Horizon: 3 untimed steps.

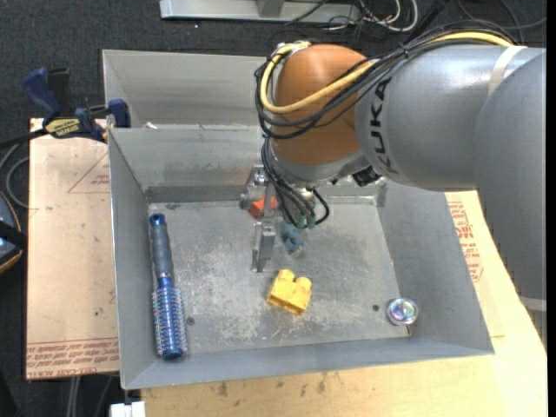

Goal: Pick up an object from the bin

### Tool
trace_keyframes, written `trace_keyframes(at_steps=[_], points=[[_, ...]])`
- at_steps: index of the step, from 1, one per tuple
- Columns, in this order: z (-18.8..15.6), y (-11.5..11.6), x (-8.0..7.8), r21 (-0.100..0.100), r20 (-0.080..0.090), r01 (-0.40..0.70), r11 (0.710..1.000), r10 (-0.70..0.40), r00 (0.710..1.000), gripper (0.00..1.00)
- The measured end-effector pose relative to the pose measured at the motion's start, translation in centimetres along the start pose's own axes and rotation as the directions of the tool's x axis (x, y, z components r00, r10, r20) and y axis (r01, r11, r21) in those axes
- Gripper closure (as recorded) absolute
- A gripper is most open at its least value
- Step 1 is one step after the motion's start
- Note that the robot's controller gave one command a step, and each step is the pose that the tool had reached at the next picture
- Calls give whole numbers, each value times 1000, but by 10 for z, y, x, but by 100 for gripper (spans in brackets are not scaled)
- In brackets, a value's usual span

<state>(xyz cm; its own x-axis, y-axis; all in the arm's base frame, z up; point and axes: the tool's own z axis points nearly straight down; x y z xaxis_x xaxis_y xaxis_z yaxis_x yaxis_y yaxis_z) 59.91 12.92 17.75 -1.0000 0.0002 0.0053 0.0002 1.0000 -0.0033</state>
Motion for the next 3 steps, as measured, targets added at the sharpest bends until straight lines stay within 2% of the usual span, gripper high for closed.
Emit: trace_keyframes(at_steps=[1,2,3], points=[[34,-70,26,0,1,43,999,-43,999,0],[107,-101,55,-7,21,71,997,-71,997,0],[102,-101,51,-5,29,72,997,-72,997,100]])
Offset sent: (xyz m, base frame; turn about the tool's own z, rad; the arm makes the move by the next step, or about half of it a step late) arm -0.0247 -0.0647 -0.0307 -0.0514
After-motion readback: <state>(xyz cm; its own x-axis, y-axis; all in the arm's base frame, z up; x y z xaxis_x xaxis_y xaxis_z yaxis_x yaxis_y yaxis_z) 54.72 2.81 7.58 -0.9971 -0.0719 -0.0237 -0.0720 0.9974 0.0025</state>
